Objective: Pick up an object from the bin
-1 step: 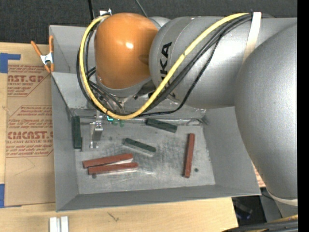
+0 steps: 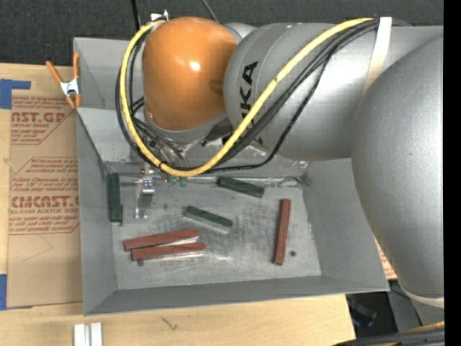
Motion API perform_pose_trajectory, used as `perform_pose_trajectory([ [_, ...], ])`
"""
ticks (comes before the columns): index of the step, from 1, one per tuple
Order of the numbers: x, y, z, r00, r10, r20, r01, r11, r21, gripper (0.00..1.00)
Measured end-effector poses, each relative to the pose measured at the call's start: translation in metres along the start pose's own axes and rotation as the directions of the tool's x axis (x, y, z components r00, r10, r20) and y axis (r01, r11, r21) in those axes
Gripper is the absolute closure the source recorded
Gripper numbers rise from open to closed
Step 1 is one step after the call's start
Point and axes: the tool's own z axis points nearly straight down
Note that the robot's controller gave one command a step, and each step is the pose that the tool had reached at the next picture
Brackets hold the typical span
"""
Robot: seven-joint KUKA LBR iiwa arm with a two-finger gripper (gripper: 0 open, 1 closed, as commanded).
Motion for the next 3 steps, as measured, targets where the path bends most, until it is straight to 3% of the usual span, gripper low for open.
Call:
perform_pose_trajectory([
  [1,0.023,-0.036,0.077,0.999,-0.043,0.002,0.043,0.999,-0.001,0.0],
  [2,0.06,-0.087,0.077,0.996,-0.086,-0.005,0.086,0.996,0.003,0.0],
  [3,0.064,-0.075,0.119,0.965,-0.261,-0.002,0.261,0.965,0.001,0.0],
])
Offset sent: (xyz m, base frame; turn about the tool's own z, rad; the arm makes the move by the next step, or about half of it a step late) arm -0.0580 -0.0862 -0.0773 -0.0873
